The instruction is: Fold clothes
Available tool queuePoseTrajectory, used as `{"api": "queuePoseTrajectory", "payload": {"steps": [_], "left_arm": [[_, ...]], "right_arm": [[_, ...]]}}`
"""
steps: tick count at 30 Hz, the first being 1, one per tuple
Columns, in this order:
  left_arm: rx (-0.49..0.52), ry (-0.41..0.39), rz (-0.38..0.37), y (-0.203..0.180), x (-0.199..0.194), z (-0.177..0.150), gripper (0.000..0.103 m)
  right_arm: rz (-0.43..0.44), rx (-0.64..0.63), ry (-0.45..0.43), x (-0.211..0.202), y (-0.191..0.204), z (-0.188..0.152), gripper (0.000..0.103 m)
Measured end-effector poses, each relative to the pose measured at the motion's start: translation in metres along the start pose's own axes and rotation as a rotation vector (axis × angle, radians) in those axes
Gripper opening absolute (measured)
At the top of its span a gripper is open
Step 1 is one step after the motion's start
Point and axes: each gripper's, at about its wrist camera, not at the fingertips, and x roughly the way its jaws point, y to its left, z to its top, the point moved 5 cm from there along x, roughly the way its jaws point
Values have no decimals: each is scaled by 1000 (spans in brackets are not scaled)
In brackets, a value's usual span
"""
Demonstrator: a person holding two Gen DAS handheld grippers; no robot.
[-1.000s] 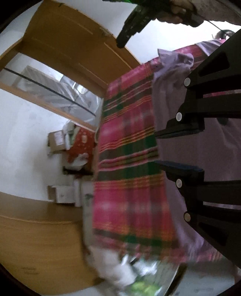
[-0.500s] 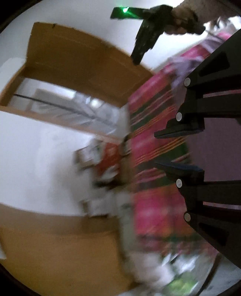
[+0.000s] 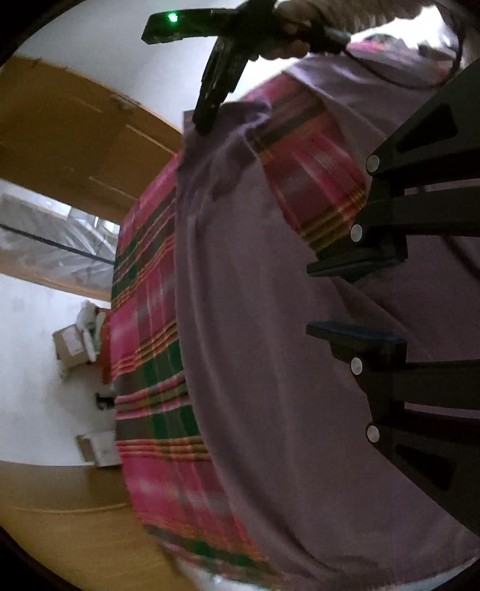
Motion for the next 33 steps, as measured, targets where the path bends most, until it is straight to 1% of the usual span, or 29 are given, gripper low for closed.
{"api": "queuePoseTrajectory", "payload": {"steps": [2, 8, 10, 13, 16, 19, 22, 25, 26, 27, 28, 29, 31, 32, 33], "left_arm": [[24, -3, 15, -5, 0, -5, 26], [69, 33, -3, -15, 6, -19, 26], [64, 51, 27, -16, 10, -23, 25], [72, 49, 51, -15, 11, -23, 25], [98, 44, 119, -12, 15, -19, 26], [133, 59, 134, -15, 21, -20, 26], [202, 75, 165, -19, 30, -21, 25], [222, 80, 177, -20, 33, -17, 26], [227, 84, 179, -20, 34, -16, 25], [232, 86, 180, -20, 35, -16, 25], [237, 88, 178, -21, 35, -16, 25], [243, 92, 169, -20, 35, -16, 25], [239, 96, 145, -19, 34, -15, 24], [229, 97, 131, -17, 32, -15, 12], [213, 96, 115, -14, 31, -13, 6]], "right_arm": [[21, -20, 29, 4, -2, -13, 34], [54, -97, 84, 12, 12, -42, 36], [90, -102, 101, 14, 19, -46, 36], [100, -123, 108, 20, 29, -44, 37], [85, -101, 105, 28, 29, -38, 37], [81, -52, 96, 35, 26, -30, 37], [73, -27, 85, 40, 22, -22, 37], [96, 13, 70, 43, 18, -14, 37], [100, 25, 65, 44, 16, -12, 36], [96, 34, 59, 45, 13, -9, 30], [88, 39, 52, 45, 12, -7, 17], [90, 48, 44, 45, 10, -4, 13], [110, 78, 27, 44, 4, 3, 10], [115, 88, 18, 43, 2, 6, 10], [115, 90, 9, 42, 1, 10, 10]]}}
